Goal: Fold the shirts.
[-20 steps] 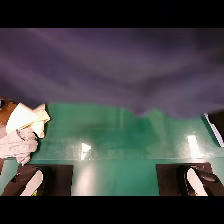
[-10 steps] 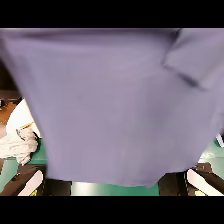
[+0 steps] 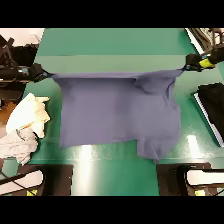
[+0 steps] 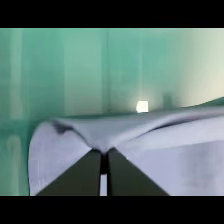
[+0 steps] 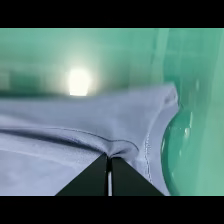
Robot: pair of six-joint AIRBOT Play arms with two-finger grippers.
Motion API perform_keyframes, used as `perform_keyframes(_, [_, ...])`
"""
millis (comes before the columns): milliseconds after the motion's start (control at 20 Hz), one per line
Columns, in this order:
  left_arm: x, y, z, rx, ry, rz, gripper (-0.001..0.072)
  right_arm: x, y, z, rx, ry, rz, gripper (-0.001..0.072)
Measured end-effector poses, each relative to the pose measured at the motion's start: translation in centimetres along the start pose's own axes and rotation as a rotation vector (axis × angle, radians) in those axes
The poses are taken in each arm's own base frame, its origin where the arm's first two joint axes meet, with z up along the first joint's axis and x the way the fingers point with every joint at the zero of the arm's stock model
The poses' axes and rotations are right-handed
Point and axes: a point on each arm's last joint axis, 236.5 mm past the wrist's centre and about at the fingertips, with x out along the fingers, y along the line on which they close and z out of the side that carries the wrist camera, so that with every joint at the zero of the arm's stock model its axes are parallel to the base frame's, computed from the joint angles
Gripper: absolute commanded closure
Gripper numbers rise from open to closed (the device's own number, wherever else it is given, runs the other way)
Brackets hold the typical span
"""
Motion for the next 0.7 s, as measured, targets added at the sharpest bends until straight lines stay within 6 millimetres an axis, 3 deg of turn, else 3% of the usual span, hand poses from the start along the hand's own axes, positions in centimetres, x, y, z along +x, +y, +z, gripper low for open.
perform_keyframes(200, [3.9, -0.1, 3.9, 0.050, -0.109, -0.003, 0.0681, 2.9, -0.7, 3.5, 0.020, -0.126, -0.013, 0.0700])
perform_keyframes(400, [5.3, -1.0, 7.3, 0.124, -0.222, 0.031, 0.0681, 3.3, -0.3, 7.0, 0.011, -0.272, -0.019, 0.0700])
perform_keyframes(600, [6.0, -0.6, 7.1, 0.212, -0.195, 0.078, 0.0681, 3.3, -1.2, 8.0, -0.014, -0.313, -0.065, 0.0701])
perform_keyframes(700, [6.4, -0.3, 5.8, 0.242, -0.138, 0.085, 0.0681, 3.9, -2.1, 6.9, -0.031, -0.271, -0.103, 0.0701])
